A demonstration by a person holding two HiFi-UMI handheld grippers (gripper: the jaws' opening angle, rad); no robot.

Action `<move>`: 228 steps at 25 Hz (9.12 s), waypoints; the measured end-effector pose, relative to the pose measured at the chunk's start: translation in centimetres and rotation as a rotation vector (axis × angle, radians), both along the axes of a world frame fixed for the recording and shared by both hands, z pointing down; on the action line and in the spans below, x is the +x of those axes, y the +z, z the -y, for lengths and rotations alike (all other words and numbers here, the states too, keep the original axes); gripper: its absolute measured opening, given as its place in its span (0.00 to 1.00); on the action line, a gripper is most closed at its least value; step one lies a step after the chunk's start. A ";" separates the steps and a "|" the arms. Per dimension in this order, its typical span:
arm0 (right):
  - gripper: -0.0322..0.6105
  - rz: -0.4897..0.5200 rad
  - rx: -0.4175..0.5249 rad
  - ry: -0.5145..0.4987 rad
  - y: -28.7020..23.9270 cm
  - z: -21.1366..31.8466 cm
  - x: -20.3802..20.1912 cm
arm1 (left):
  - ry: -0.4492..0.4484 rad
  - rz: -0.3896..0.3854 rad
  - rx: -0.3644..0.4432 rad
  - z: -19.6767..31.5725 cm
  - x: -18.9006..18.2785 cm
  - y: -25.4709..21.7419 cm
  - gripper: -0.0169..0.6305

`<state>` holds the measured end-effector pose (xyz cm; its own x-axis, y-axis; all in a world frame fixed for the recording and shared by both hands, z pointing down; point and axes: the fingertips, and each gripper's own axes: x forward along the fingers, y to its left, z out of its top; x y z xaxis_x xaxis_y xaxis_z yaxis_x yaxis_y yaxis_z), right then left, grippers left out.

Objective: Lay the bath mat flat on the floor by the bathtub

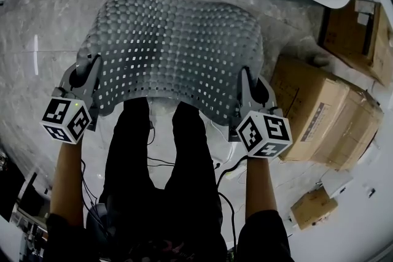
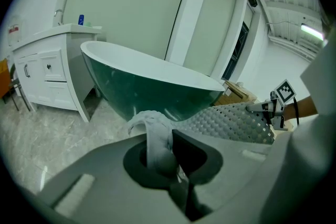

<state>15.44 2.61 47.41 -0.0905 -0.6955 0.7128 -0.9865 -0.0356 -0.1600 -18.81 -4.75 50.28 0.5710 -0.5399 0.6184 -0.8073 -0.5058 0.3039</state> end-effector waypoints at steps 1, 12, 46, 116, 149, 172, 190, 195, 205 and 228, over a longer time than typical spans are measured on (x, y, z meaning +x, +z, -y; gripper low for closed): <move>0.15 0.003 0.000 -0.001 0.0 0.0 0.0 | -0.001 0.002 0.001 0.0 0.0 -0.2 0.06; 0.15 0.015 -0.008 -0.015 2.4 -0.1 0.1 | -0.016 0.028 -0.003 -0.3 -0.6 2.1 0.06; 0.15 0.113 -0.001 -0.076 8.9 0.9 -0.3 | -0.023 0.143 0.035 -0.4 -1.5 5.4 0.06; 0.16 0.099 0.097 -0.037 18.6 -2.2 5.7 | 0.067 0.153 0.090 0.5 -5.0 15.7 0.07; 0.18 0.126 0.013 0.099 26.4 -3.9 9.5 | -0.064 0.087 -0.062 1.6 -10.7 24.6 0.07; 0.30 0.085 -0.032 0.191 29.6 -4.7 11.7 | -0.095 0.161 -0.079 2.2 -11.5 26.2 0.16; 0.38 0.048 -0.051 0.210 30.6 -5.3 12.2 | -0.134 0.233 -0.089 2.2 -12.8 26.8 0.30; 0.38 0.038 -0.049 0.214 30.7 -5.3 12.2 | -0.146 0.272 -0.080 2.5 -13.1 26.9 0.35; 0.40 -0.009 -0.064 0.200 30.9 -5.4 12.4 | -0.157 0.341 -0.085 2.2 -14.4 27.7 0.44; 0.16 -0.075 0.032 0.172 28.4 -3.7 10.9 | -0.140 0.396 0.007 1.4 -14.0 26.3 0.16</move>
